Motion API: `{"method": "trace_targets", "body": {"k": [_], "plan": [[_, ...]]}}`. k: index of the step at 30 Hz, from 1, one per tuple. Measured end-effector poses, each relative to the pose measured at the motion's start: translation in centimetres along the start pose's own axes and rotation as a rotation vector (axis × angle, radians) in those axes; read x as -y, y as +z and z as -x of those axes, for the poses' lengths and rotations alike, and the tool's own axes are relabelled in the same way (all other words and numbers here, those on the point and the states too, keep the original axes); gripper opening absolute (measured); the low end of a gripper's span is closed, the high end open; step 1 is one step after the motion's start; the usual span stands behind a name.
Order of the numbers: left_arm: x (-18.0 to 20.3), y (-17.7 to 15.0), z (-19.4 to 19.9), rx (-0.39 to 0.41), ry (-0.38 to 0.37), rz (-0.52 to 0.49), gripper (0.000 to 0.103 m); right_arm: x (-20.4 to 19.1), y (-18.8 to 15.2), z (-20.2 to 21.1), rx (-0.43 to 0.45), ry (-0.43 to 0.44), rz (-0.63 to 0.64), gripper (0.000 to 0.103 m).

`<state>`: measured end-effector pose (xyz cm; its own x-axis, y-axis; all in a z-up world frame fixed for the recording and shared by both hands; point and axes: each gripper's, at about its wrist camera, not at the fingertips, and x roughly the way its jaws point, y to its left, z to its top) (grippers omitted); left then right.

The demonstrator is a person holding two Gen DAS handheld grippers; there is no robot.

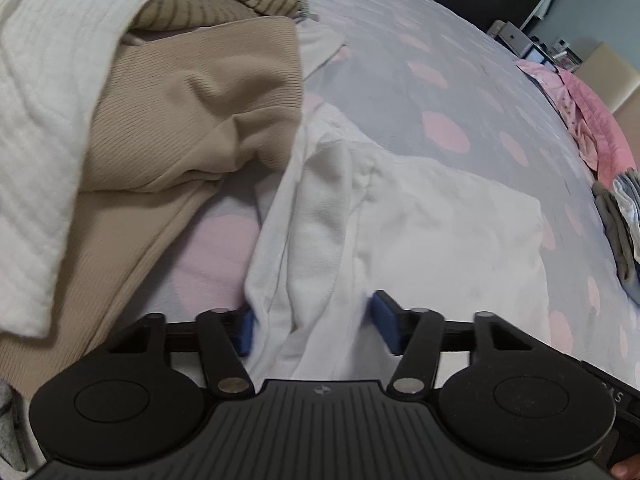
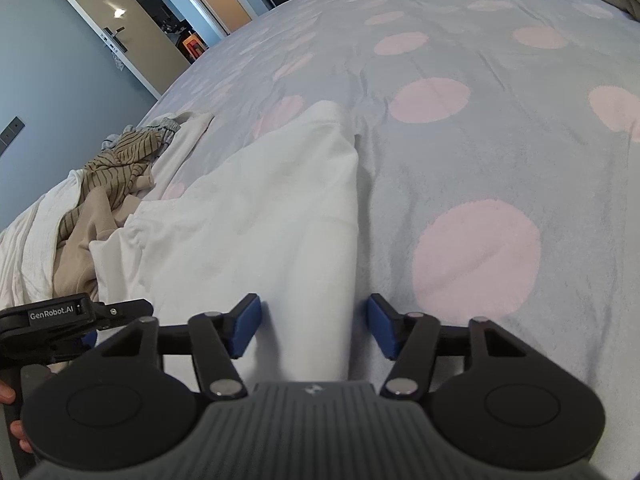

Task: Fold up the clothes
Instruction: 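Grasp the shirt end with both grippers and lift it up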

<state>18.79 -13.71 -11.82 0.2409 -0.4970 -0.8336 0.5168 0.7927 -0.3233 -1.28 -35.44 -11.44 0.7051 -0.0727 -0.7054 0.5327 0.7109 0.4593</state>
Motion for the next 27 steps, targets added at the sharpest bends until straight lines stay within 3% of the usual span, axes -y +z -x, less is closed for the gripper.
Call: {"method": "trace_targets", "body": {"k": [4, 9, 15, 27], "plan": [[0.0, -0.1, 0.2, 0.007, -0.007, 0.006, 0.040, -0.4, 0.0, 0.1, 0.008, 0.001, 0.012, 0.047], [0.8, -0.2, 0.6, 0.034, 0.009, -0.019, 0.025, 0.1, 0.3, 0.6, 0.023, 0.028, -0.044, 0.021], [1.7, -0.3, 1.8, 0.074, 0.018, -0.043, 0.014, -1.1, 0.5, 2.2, 0.064, 0.040, -0.004, 0.017], [5.9, -1.3, 5.9, 0.174, -0.092, -0.139, 0.012, -0.7, 1.1, 8.3, 0.183, 0.038, 0.012, 0.016]]}}
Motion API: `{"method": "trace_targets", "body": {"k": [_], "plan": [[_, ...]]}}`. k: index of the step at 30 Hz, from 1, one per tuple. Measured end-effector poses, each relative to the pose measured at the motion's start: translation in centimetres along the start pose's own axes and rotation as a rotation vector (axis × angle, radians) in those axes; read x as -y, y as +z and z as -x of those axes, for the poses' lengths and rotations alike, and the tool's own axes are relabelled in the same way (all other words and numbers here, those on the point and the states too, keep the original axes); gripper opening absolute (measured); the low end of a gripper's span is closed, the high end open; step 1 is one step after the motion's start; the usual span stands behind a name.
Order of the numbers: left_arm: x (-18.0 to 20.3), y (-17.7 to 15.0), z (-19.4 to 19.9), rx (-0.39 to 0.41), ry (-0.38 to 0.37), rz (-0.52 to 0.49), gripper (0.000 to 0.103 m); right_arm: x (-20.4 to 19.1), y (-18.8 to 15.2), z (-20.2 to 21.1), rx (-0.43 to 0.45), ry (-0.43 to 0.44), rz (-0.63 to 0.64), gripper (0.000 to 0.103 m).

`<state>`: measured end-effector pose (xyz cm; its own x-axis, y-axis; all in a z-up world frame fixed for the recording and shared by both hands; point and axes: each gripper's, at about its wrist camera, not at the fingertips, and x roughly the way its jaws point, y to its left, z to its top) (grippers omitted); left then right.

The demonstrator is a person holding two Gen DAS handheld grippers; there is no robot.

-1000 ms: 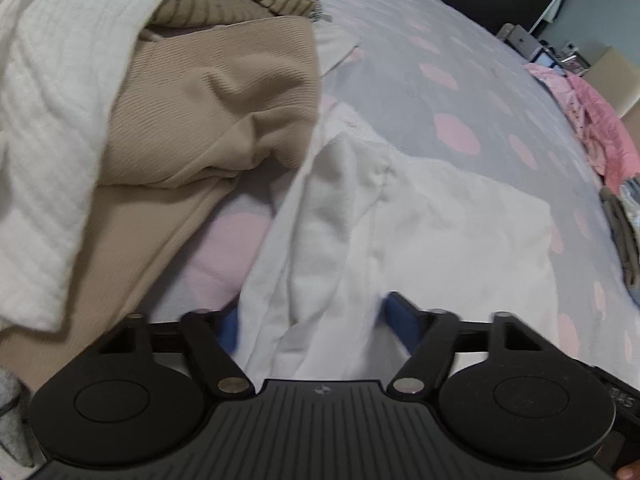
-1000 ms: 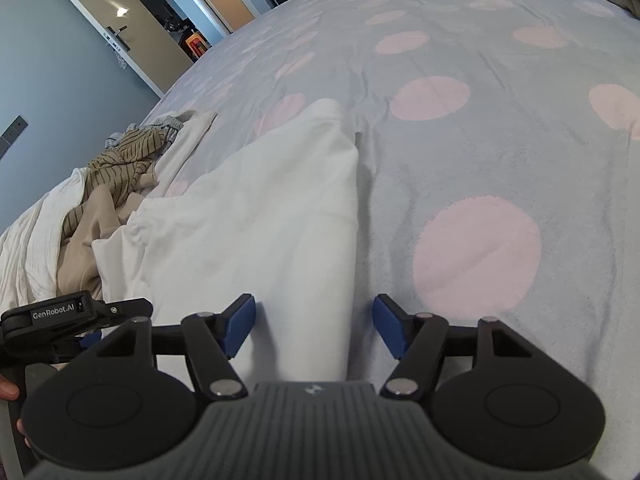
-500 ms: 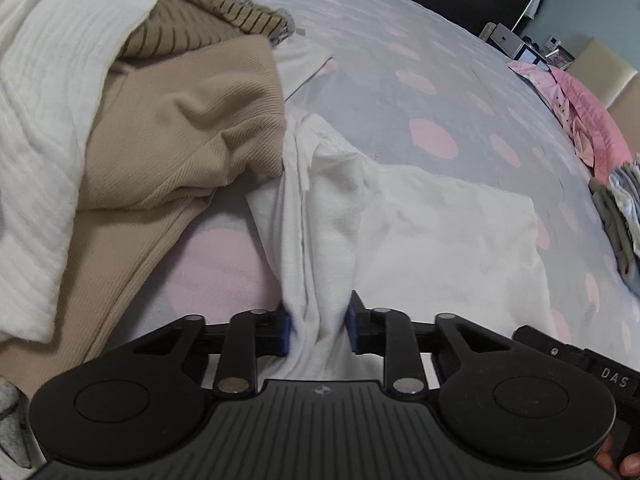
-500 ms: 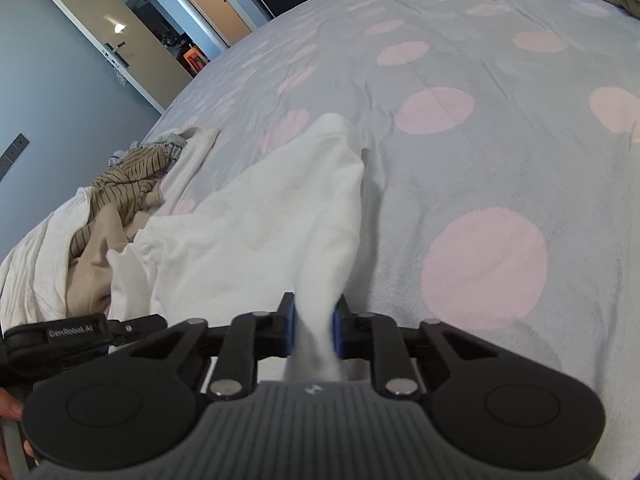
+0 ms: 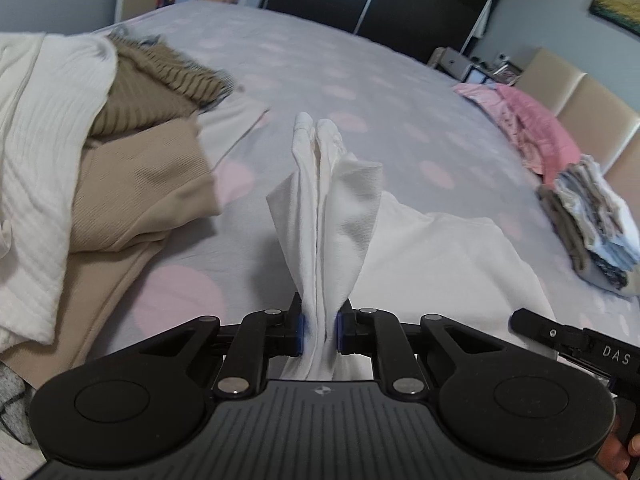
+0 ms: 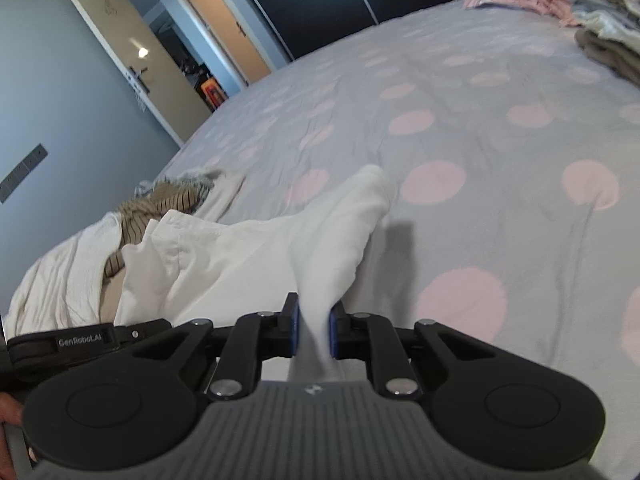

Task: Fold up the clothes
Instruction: 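Grasp the shirt end with both grippers and lift it up, then carry the folded white shirt with both grippers toward the folded clothes stack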

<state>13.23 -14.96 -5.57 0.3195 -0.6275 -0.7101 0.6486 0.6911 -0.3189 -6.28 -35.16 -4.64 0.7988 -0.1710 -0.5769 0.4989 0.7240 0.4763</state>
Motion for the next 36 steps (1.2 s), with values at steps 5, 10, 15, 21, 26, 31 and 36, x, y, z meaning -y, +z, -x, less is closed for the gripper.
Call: {"method": "trace_targets", "body": {"k": [5, 10, 15, 21, 26, 31, 36], "plan": [[3.4, 0.0, 1.7, 0.040, -0.064, -0.047, 0.012, 1.1, 0.7, 4.0, 0.067, -0.011, 0.002, 0.016], [7.8, -0.2, 2.7, 0.053, -0.120, -0.106, 0.012, 3.0, 1.2, 8.6, 0.125, -0.050, 0.002, 0.016], [13.3, -0.5, 2.7, 0.054, -0.187, -0.170, 0.012, 5.3, 2.4, 12.6, 0.162, -0.109, 0.004, 0.016], [20.4, -1.0, 1.4, 0.014, -0.296, -0.210, 0.012, 9.8, 5.3, 17.8, 0.191, -0.178, -0.025, 0.016], [27.2, -2.0, -0.6, -0.051, -0.398, -0.251, 0.011, 14.5, 8.2, 22.3, 0.182, -0.238, -0.014, 0.016], [34.3, -3.5, -3.4, -0.133, -0.488, -0.288, 0.011, 20.0, 10.7, 26.8, 0.168, -0.304, -0.013, 0.016], [41.2, -5.4, -6.8, -0.230, -0.561, -0.321, 0.011, 26.1, 13.1, 30.5, 0.156, -0.379, -0.083, 0.016]]}}
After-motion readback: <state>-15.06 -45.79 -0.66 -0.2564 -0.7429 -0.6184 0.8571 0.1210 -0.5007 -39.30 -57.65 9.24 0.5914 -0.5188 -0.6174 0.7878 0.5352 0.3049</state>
